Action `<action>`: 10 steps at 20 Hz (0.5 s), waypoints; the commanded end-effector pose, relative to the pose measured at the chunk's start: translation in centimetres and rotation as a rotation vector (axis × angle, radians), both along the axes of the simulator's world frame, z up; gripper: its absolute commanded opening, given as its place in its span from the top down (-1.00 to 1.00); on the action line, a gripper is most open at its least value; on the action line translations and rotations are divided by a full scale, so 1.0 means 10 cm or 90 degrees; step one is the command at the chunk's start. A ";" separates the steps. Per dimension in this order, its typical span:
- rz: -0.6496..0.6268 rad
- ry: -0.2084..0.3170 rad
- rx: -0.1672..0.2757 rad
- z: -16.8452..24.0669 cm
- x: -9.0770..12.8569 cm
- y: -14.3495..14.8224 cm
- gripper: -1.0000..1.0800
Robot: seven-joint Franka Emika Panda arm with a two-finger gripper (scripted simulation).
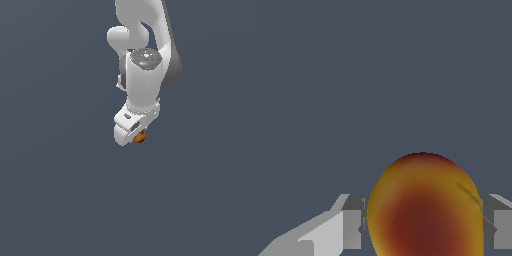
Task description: Pick up the object and move it to a goal position.
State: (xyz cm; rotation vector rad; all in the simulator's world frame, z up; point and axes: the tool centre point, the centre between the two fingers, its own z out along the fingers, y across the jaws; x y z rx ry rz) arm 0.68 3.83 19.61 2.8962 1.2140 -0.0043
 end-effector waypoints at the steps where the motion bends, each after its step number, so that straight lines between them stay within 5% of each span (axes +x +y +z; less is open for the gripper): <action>1: 0.000 -0.001 0.000 0.27 -0.10 -0.03 1.00; 10: 0.001 -0.001 0.001 1.30 -0.46 -0.14 1.00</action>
